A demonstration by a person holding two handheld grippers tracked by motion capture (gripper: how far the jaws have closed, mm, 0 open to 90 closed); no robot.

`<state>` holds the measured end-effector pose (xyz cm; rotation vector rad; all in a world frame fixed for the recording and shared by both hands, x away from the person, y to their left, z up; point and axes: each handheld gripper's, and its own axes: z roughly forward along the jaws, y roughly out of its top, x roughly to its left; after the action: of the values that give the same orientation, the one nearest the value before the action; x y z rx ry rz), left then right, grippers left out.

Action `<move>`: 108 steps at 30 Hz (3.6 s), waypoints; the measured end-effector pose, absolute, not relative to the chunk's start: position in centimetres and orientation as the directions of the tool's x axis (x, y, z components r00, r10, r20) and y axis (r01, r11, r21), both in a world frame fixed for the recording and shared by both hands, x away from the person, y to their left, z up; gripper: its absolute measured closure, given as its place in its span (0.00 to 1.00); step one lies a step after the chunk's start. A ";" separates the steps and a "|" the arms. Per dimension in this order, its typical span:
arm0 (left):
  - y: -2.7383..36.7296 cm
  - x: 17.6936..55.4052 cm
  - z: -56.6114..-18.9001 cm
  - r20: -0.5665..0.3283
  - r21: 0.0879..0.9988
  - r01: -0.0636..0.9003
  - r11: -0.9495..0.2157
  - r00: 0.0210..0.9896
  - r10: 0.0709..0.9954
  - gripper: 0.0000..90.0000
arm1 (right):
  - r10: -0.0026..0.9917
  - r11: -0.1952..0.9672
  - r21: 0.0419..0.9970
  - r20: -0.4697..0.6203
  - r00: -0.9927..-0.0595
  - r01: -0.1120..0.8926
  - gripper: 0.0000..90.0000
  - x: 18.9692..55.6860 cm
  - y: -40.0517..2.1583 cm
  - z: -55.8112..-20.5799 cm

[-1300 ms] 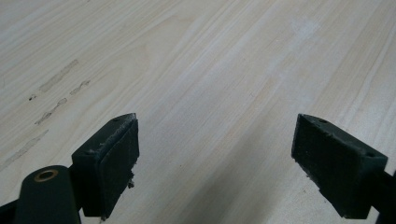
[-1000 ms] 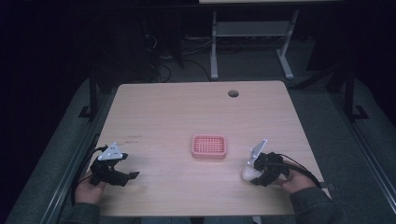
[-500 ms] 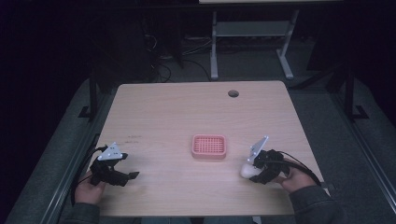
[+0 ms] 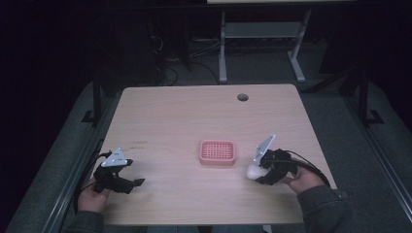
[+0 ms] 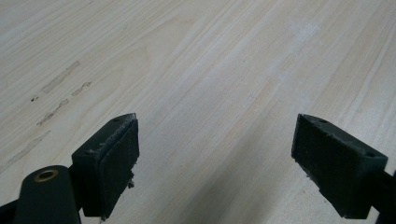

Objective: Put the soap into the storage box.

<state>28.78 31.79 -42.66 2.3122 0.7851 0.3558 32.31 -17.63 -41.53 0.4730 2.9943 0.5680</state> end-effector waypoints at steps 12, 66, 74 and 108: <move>31.8 28.8 -42.6 0.041 0.666 0.442 -0.601 0.783 0.621 0.17 | 0.288 0.887 0.374 0.009 -0.958 0.270 0.55 33.9 -16.4 -40.6; 32.1 28.7 -42.5 0.037 0.678 0.442 -0.587 0.777 0.628 0.17 | 0.215 0.907 0.365 0.033 -0.976 0.212 0.55 39.1 -11.1 -38.9; 32.1 28.8 -42.5 0.034 0.678 0.446 -0.584 0.775 0.631 0.17 | 0.203 0.913 0.354 0.029 -0.979 0.200 0.55 39.8 -10.1 -38.5; 32.2 28.7 -42.4 0.031 0.686 0.443 -0.577 0.775 0.631 0.17 | 0.163 0.928 0.334 0.037 -0.986 0.166 0.55 42.0 -6.2 -39.1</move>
<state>28.74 32.16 -42.37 2.2798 0.7954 0.3565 41.99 -6.22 -39.15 0.2646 3.0931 0.5365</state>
